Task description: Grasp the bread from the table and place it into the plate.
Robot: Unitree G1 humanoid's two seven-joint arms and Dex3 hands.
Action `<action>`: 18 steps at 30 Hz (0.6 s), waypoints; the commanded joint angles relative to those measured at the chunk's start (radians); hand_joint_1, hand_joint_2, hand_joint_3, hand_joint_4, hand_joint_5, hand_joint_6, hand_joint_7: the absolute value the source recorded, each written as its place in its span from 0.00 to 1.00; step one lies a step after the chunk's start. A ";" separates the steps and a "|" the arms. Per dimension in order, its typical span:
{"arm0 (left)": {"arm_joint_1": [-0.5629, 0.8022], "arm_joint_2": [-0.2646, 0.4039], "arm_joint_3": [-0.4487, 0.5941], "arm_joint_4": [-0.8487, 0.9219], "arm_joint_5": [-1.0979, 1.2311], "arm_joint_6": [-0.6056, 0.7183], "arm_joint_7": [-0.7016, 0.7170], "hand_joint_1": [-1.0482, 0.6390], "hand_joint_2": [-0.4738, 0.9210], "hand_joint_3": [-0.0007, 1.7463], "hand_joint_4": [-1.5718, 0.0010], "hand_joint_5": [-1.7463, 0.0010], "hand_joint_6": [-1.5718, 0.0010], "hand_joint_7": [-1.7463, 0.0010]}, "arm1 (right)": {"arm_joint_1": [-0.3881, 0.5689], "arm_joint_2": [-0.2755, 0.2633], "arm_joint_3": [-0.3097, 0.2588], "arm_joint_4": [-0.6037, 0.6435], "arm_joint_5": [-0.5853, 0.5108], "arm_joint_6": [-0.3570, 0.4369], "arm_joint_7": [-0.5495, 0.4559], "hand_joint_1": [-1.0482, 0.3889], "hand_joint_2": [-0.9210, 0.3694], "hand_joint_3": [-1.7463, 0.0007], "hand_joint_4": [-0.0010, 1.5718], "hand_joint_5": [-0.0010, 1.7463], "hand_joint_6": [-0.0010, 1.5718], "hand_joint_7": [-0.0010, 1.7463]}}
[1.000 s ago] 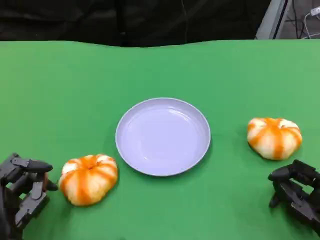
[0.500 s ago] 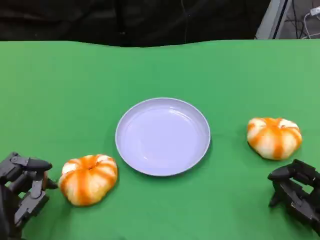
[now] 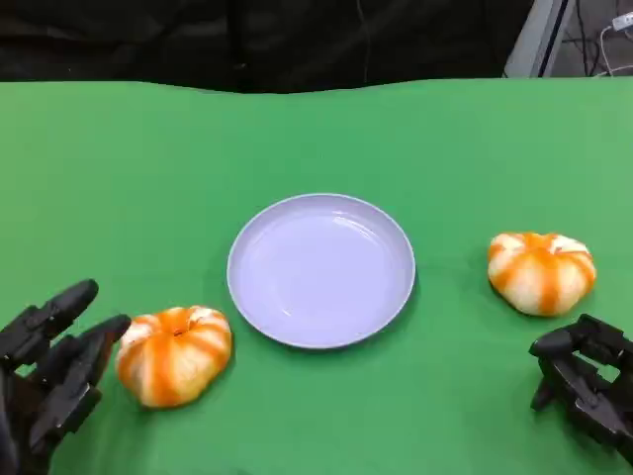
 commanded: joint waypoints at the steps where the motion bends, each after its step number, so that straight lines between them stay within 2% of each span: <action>1: 0.021 0.038 -0.011 -0.008 0.034 -0.023 -0.047 0.45 1.00 0.07 0.61 1.00 0.66 1.00 | -0.002 -0.015 -0.001 0.000 0.010 -0.001 0.005 0.55 0.00 0.75 0.41 0.97 0.49 0.59; 5: 0.025 0.061 -0.022 0.012 0.134 -0.071 -0.006 0.32 1.00 0.04 0.66 1.00 0.71 1.00 | -0.001 -0.014 0.000 -0.003 0.008 -0.001 -0.001 0.55 0.00 0.75 0.41 0.97 0.50 0.59; 9: 0.029 0.104 -0.048 0.030 0.331 -0.118 0.124 0.21 1.00 0.03 0.73 1.00 0.74 1.00 | 0.000 -0.013 0.003 -0.008 0.007 0.002 -0.004 0.55 0.00 0.75 0.41 0.97 0.50 0.59; 11: 0.036 0.123 -0.067 0.026 0.422 -0.119 0.188 0.20 1.00 0.03 0.74 1.00 0.74 0.99 | 0.002 -0.013 0.005 -0.009 0.006 0.000 -0.003 0.55 0.00 0.74 0.41 0.97 0.50 0.59; 18: 0.060 0.182 -0.150 -0.028 0.700 -0.054 0.416 0.15 0.99 0.00 0.69 0.98 0.68 0.99 | 0.000 -0.012 0.003 -0.006 0.009 0.001 -0.007 0.55 0.00 0.74 0.41 0.97 0.50 0.60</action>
